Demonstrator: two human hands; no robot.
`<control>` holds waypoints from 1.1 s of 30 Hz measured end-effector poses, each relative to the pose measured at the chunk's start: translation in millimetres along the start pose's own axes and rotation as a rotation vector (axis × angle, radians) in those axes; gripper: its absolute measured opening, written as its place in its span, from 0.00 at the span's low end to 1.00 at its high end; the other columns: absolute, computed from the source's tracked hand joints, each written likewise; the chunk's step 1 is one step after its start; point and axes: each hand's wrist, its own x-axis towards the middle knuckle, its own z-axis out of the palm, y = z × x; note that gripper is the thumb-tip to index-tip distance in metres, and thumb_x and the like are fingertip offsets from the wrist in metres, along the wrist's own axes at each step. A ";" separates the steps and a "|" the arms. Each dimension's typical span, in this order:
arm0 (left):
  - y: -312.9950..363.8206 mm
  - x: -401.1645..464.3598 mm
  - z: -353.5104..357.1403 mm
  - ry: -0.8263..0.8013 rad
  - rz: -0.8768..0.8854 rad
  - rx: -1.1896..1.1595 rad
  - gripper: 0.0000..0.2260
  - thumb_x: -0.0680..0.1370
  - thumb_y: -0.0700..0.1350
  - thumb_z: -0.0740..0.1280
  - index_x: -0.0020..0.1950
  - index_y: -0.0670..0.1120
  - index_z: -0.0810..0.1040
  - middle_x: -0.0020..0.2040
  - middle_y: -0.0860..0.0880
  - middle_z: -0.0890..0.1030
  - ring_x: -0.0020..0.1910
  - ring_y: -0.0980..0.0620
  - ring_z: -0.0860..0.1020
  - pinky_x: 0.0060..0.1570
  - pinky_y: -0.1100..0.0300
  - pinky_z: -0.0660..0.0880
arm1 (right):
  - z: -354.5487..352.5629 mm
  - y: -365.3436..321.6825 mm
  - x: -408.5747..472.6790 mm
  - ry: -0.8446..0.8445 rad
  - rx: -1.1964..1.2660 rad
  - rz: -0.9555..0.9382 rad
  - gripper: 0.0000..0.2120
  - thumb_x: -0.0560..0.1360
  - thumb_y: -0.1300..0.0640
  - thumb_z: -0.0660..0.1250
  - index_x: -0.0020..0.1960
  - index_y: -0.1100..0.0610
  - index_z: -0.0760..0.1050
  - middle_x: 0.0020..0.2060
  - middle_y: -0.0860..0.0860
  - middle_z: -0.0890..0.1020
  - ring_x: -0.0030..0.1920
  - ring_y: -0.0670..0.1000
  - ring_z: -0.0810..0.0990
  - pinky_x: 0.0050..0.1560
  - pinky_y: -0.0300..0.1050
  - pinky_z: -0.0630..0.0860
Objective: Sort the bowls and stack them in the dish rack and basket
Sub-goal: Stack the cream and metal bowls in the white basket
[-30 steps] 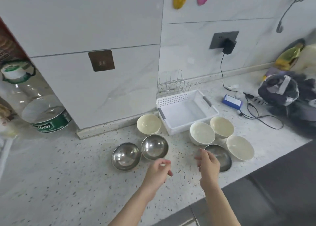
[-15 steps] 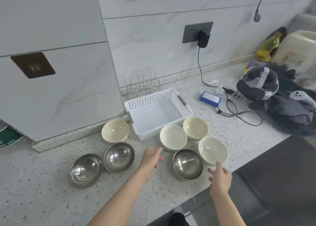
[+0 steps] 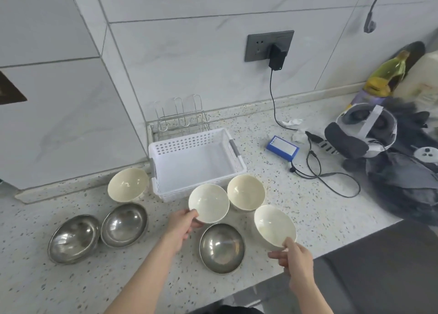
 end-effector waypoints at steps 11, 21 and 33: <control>8.7 -29.1 -28.3 0.154 0.189 0.005 0.06 0.74 0.41 0.66 0.44 0.46 0.83 0.35 0.44 0.86 0.19 0.63 0.73 0.29 0.59 0.64 | 15.4 -97.6 12.4 -0.066 0.097 -0.258 0.08 0.72 0.62 0.60 0.46 0.62 0.76 0.30 0.61 0.84 0.21 0.45 0.68 0.31 0.42 0.65; 40.3 -22.6 -63.6 0.273 0.160 -0.220 0.06 0.75 0.40 0.65 0.47 0.42 0.81 0.36 0.41 0.86 0.18 0.58 0.60 0.19 0.65 0.58 | 137.1 -168.0 37.5 -0.388 -0.149 -0.395 0.08 0.72 0.60 0.61 0.45 0.61 0.78 0.29 0.57 0.84 0.21 0.43 0.74 0.21 0.32 0.67; 54.6 5.8 -87.4 0.385 0.134 -0.321 0.07 0.77 0.38 0.62 0.48 0.38 0.79 0.37 0.38 0.85 0.20 0.57 0.59 0.19 0.66 0.57 | 257.4 -172.4 79.9 -0.668 -0.474 -0.301 0.09 0.73 0.61 0.58 0.43 0.63 0.75 0.32 0.62 0.84 0.18 0.42 0.69 0.18 0.30 0.63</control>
